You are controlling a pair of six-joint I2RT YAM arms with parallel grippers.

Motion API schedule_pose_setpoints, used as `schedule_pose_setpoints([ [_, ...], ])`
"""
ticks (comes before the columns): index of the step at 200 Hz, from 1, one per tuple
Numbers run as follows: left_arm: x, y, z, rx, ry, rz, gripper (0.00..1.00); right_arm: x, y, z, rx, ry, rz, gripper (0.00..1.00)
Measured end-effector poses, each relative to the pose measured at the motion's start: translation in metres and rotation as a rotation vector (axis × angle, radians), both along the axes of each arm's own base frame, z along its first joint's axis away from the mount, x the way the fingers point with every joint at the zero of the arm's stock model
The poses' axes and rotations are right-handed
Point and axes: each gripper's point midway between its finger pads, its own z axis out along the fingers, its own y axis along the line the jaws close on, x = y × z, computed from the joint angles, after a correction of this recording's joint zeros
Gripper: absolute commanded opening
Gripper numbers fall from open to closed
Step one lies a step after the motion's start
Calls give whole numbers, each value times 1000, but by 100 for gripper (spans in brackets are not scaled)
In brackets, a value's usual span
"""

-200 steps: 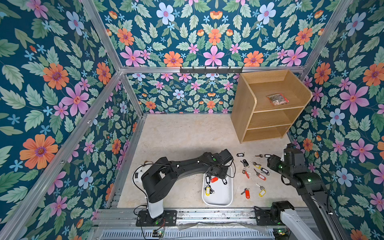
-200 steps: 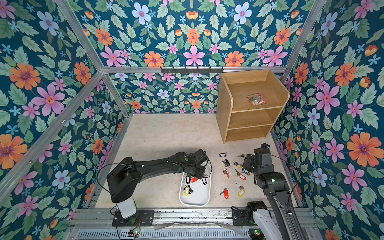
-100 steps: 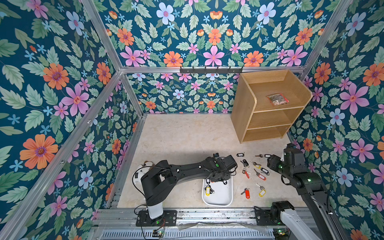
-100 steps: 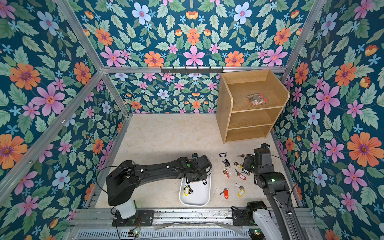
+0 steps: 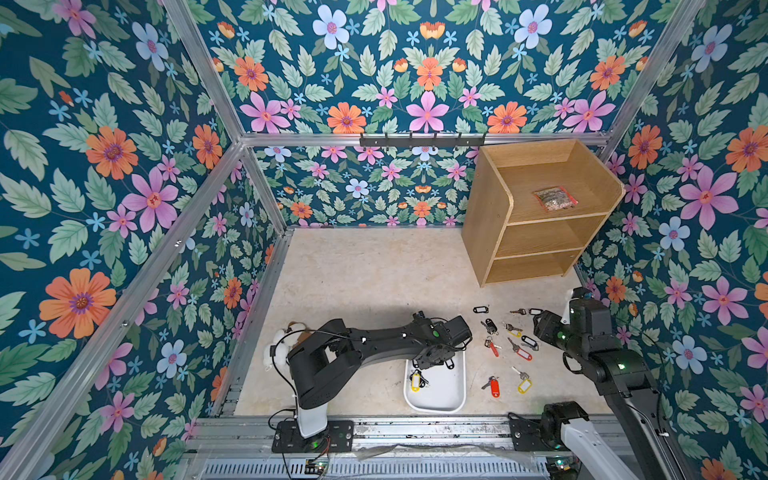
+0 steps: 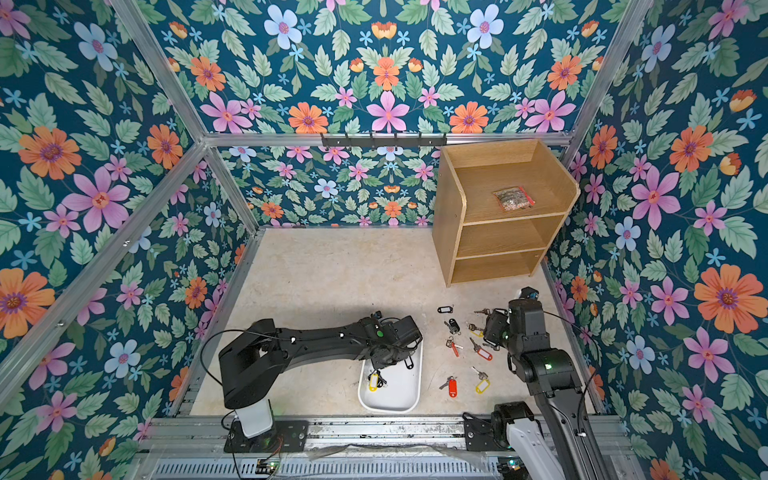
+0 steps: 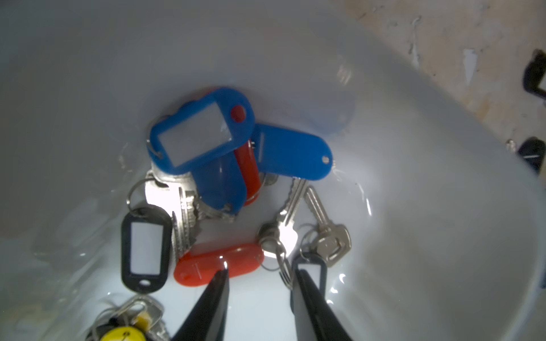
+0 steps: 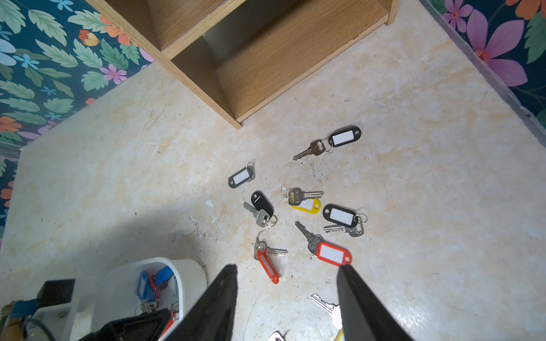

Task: Take the keys out of the storage box
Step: Pick up the key from the storage box.

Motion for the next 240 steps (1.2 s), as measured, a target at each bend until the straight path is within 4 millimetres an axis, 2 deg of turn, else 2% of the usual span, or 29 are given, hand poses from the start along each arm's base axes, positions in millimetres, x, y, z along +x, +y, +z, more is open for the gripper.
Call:
schedule_pose_setpoints([
  [92, 6, -14, -2, -6, 0, -6, 42, -1, 6, 1, 3, -3, 26, 59],
  [154, 7, -8, -6, 24, 8, -20, 38, -1, 7, 1, 3, -3, 33, 59],
  [172, 10, -6, -7, 32, 5, -27, 34, -1, 7, 1, 3, -3, 34, 59],
  [207, 11, -3, -11, 49, 6, -45, 16, -1, 8, 1, 3, -3, 35, 59],
  [240, 11, -4, -12, 55, 4, -59, 3, -1, 8, 1, 3, -3, 35, 59],
])
